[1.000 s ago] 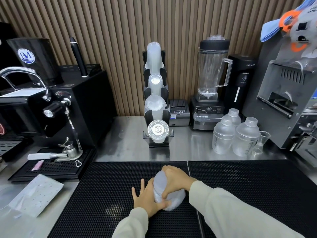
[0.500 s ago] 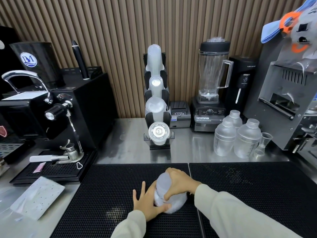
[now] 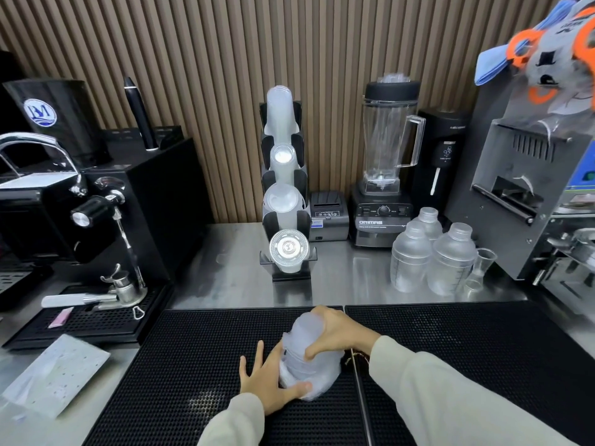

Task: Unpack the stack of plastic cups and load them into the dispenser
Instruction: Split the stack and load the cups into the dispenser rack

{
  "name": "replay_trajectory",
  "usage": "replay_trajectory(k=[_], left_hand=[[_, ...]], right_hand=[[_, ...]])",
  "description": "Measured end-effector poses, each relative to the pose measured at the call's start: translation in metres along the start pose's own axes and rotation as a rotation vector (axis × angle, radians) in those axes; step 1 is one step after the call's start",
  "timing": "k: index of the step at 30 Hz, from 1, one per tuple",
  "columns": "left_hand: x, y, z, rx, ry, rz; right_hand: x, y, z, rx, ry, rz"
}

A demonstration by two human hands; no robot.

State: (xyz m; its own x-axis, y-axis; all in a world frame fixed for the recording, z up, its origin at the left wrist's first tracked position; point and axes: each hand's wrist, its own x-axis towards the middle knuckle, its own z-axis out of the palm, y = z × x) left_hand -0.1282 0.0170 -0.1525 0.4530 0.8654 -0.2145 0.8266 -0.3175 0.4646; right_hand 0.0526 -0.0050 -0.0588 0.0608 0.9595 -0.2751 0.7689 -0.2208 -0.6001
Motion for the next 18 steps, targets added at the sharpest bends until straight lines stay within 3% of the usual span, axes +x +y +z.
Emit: replay_trajectory(k=[12,18], left_hand=[[-0.002,0.02,-0.031,-0.044,0.054,0.027],[-0.001,0.026,-0.068,-0.14,0.357,0.24]], right_hand=[[-0.011,-0.044,-0.038,0.057,0.103,-0.11],[-0.01,-0.081,-0.087,0.057,0.237,-0.182]])
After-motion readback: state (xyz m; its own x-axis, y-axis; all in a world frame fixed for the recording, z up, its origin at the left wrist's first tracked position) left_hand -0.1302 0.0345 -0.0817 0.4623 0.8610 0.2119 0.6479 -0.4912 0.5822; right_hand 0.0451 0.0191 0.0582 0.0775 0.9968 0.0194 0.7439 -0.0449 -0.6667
